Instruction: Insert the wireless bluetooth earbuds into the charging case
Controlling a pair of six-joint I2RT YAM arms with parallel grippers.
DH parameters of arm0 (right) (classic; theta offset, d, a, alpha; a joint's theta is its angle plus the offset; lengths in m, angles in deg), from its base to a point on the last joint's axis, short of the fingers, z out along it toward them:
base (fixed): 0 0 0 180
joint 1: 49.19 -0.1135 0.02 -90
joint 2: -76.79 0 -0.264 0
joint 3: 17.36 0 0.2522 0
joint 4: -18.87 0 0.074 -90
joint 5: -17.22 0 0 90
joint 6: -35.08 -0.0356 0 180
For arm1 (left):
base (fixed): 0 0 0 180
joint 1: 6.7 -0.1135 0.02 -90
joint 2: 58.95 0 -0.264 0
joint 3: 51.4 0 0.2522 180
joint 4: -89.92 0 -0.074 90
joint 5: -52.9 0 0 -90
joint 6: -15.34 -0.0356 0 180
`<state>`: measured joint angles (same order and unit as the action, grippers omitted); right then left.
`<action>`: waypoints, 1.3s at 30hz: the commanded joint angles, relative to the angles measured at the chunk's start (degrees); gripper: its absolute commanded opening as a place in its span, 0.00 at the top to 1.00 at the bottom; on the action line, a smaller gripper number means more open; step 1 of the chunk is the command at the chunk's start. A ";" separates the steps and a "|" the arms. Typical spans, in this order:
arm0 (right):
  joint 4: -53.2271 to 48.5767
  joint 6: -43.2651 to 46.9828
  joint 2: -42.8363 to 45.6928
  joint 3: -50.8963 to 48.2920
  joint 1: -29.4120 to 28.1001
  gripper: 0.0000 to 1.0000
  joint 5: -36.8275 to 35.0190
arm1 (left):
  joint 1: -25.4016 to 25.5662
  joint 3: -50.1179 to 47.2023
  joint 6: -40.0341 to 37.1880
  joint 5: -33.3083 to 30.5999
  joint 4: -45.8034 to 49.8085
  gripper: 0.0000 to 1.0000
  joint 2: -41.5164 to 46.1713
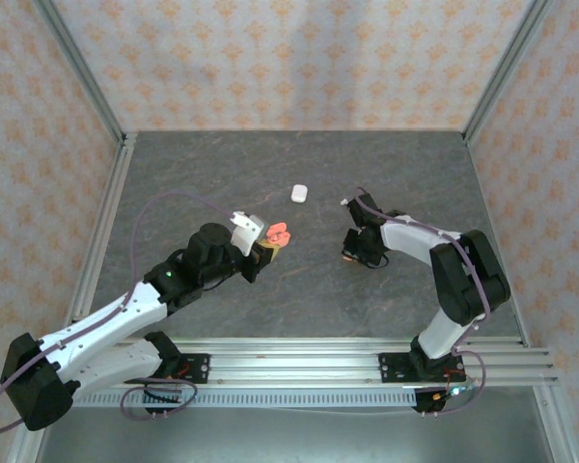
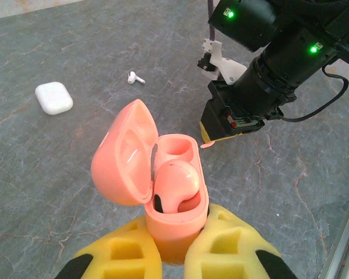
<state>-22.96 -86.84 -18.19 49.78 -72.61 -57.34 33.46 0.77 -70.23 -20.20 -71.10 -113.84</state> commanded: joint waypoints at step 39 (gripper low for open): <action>-18.33 44.89 27.99 25.26 -31.95 0.99 -17.08 | 1.32 6.41 -7.84 18.61 -4.33 1.00 -1.80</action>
<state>-38.63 -45.56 10.35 72.54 -103.47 -73.03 34.21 5.41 -76.74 -3.37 -74.45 -116.73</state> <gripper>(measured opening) 0.063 0.096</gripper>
